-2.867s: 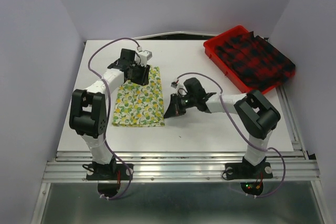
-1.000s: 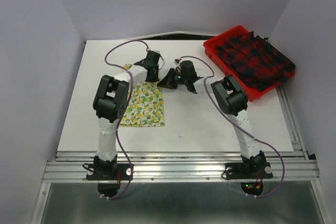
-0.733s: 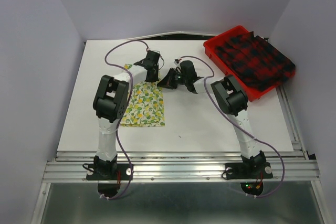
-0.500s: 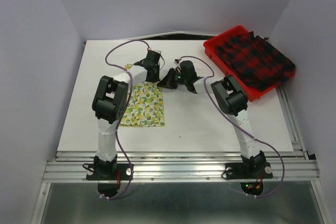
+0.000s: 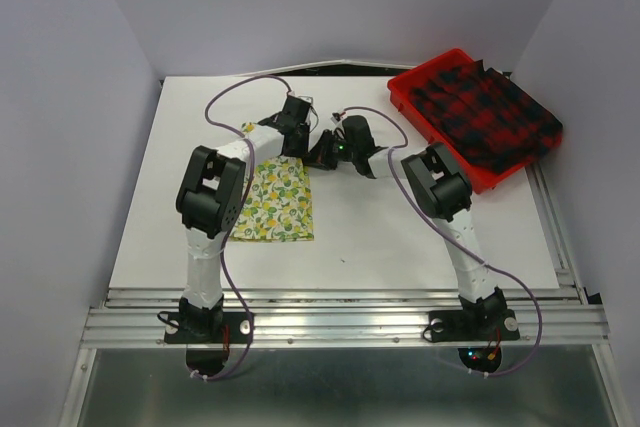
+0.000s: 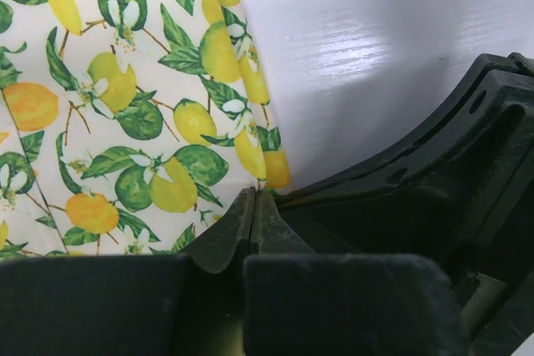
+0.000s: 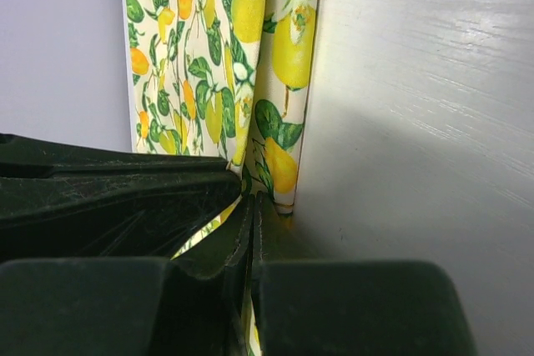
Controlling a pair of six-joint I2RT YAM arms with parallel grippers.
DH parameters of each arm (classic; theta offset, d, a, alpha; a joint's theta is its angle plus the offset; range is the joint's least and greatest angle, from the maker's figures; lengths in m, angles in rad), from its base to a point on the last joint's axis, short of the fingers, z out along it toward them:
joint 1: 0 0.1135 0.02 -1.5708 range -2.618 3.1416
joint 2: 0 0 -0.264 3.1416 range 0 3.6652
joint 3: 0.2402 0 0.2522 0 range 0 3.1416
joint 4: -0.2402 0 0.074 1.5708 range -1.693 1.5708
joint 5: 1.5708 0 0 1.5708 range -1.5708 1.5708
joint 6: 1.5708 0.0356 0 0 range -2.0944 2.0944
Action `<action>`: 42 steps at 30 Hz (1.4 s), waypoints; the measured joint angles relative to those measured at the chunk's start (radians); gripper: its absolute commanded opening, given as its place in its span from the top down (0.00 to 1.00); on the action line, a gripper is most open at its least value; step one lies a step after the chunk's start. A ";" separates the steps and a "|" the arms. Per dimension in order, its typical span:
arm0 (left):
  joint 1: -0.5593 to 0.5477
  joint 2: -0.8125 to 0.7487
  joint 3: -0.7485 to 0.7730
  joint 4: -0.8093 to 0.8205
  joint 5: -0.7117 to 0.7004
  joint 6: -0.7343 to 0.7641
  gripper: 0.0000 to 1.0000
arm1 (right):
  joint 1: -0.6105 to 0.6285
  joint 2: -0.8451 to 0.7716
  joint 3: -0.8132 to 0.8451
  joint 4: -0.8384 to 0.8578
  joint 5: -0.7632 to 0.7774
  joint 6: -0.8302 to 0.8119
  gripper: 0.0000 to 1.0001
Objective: Fold and stack the skirts
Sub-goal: Fold the skirt
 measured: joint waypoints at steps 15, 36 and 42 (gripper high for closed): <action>0.013 0.032 0.006 0.006 0.084 -0.012 1.00 | 0.002 -0.106 -0.077 -0.105 0.103 -0.004 0.94; 0.031 0.039 0.005 0.024 0.129 -0.020 1.00 | 0.005 -0.164 -0.096 -0.222 0.168 -0.038 0.96; 0.028 0.029 -0.007 0.028 0.131 -0.023 1.00 | 0.011 -0.134 -0.065 -0.229 0.166 -0.042 0.97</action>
